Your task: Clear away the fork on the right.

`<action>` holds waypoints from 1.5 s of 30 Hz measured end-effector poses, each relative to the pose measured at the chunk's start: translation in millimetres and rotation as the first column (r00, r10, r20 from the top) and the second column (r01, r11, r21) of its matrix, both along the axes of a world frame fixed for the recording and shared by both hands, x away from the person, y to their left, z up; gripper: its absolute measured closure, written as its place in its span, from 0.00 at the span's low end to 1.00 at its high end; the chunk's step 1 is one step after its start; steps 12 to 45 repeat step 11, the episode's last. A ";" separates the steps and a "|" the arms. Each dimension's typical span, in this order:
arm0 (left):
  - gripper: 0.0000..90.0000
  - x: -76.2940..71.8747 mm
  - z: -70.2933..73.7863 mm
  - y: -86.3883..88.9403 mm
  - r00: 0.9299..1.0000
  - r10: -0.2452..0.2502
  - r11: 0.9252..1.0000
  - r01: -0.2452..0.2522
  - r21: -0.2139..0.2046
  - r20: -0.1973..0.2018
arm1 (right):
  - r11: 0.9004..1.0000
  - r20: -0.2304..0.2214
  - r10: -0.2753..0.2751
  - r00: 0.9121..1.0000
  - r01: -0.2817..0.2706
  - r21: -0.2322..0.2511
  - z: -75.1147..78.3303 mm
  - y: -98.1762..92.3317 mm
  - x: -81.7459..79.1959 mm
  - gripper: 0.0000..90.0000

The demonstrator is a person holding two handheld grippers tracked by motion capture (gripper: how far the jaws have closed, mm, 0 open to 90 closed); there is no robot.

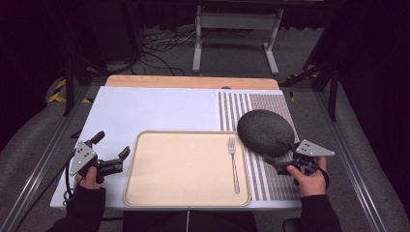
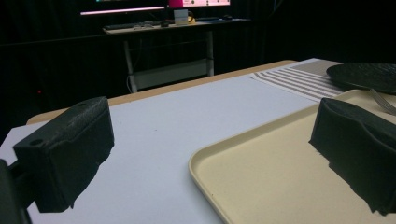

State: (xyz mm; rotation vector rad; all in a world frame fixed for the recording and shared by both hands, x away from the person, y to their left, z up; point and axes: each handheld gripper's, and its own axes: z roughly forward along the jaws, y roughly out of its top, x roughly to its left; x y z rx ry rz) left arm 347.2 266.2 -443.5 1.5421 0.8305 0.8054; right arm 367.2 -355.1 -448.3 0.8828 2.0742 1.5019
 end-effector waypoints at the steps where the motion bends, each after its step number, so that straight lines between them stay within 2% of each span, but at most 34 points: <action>1: 0.00 0.1 0.0 0.3 1.000 -0.001 1.000 0.001 0.001 -0.002 | 1.000 -0.001 -0.007 1.000 0.007 -0.006 -1.1 -1.1 -0.9 0.15; 6: 0.00 0.6 -0.6 0.7 1.000 -0.005 1.000 0.005 0.002 -0.007 | 1.000 -0.004 -0.027 1.000 0.027 -0.008 -1.6 -5.3 -2.4 0.15; 10: 0.00 1.4 -1.2 2.1 1.000 -0.005 1.000 0.005 -0.009 -0.015 | 0.999 0.001 -0.031 1.000 0.031 0.009 -0.1 -5.2 -2.5 0.14; 45: 0.00 1.4 -1.2 2.1 1.000 -0.005 1.000 0.005 -0.009 -0.015 | 1.000 0.005 -0.029 1.000 0.029 0.011 0.3 -5.3 -2.5 0.14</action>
